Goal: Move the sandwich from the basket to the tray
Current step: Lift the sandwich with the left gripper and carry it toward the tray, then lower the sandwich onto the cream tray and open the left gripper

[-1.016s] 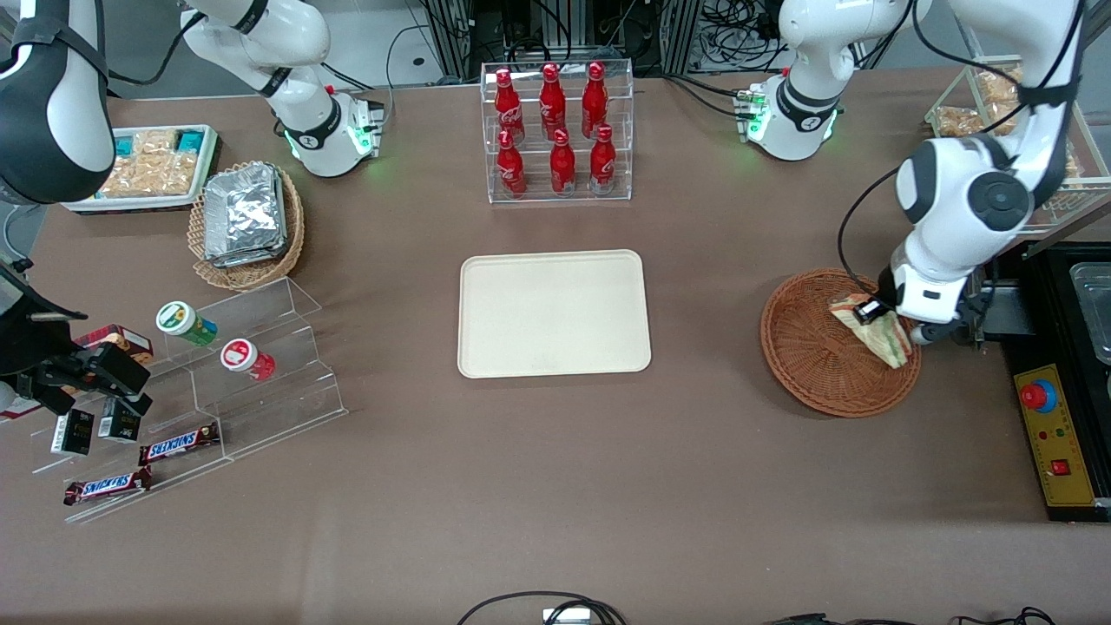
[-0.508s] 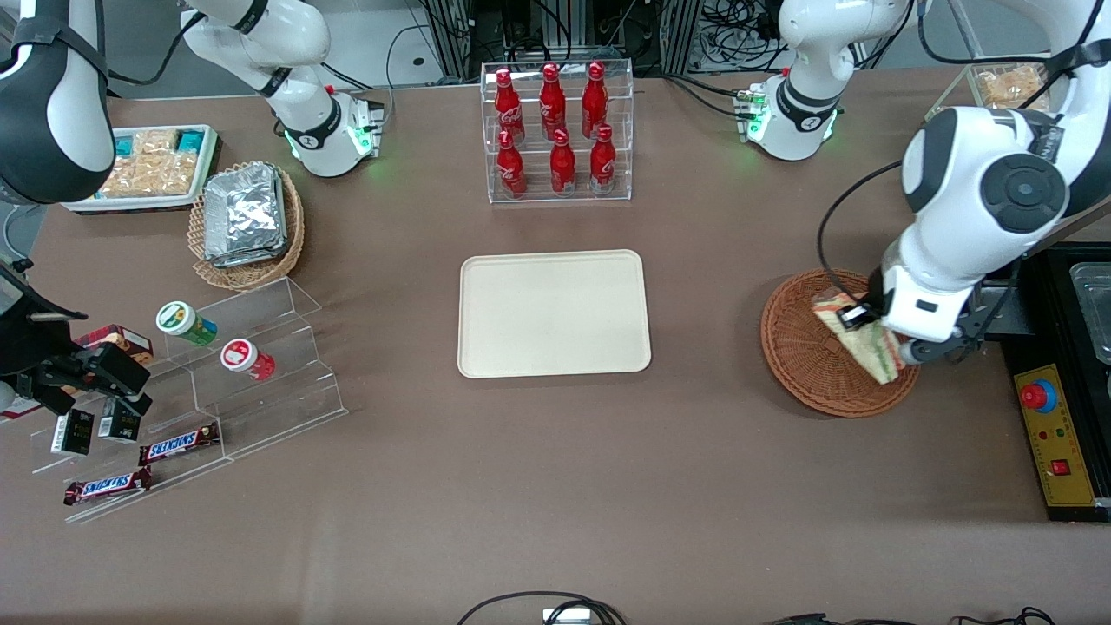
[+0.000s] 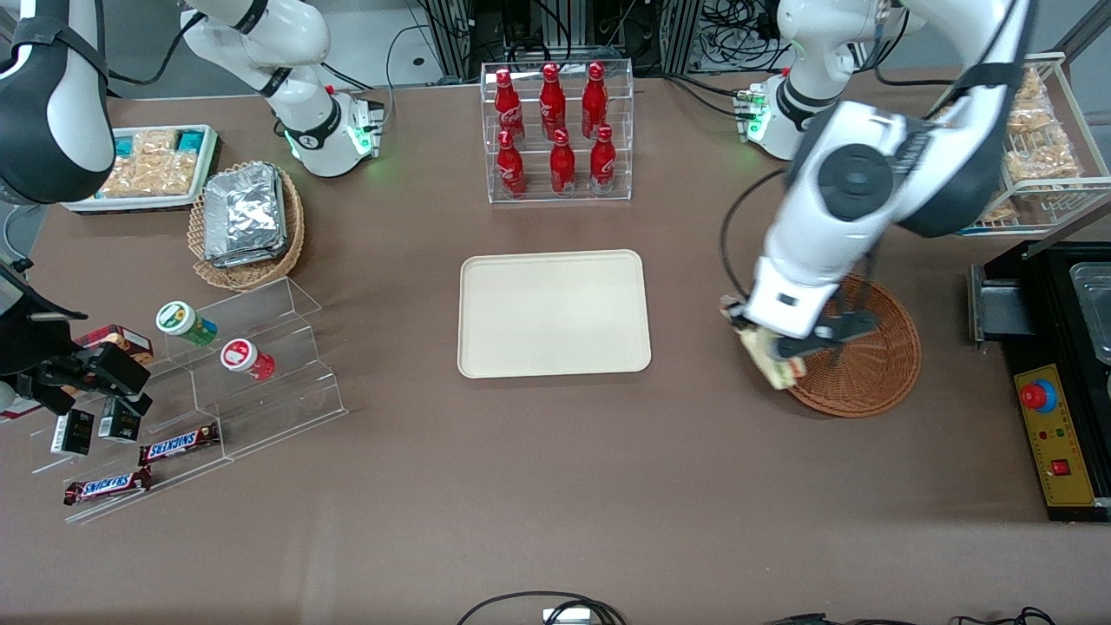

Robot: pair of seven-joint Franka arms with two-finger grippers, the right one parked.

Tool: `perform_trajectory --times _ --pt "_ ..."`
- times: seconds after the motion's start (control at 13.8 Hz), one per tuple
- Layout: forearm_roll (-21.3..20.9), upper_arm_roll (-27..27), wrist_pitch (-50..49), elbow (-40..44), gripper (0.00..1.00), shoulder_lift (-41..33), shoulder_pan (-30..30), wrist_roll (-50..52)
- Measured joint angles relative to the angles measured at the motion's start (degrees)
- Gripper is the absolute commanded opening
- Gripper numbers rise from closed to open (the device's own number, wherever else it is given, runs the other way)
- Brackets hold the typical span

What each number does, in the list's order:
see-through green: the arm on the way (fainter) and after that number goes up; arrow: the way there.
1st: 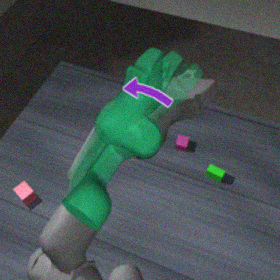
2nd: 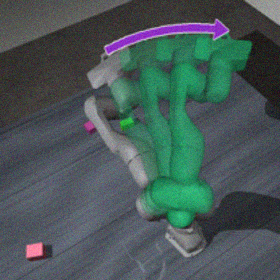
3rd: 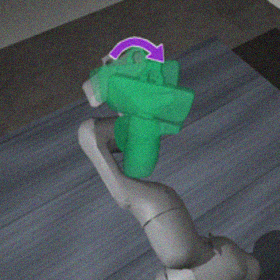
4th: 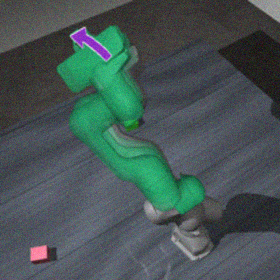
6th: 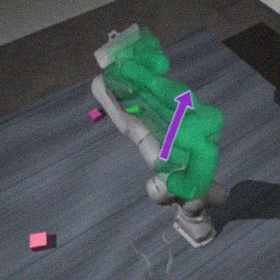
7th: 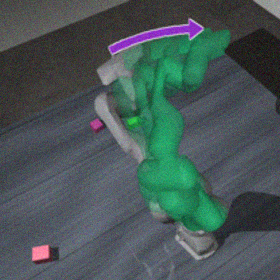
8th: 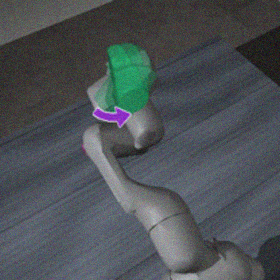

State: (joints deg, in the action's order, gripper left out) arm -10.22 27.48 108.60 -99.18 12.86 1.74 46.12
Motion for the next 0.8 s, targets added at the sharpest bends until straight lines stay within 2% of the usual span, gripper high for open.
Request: perform_trajectory --times 0.29,0.8 --pt "-4.3 0.2 -0.3 0.6 0.0 3.7 8.5 0.5" --pt "-7.8 0.2 3.0 -0.1 0.0 12.5 20.7 0.6"
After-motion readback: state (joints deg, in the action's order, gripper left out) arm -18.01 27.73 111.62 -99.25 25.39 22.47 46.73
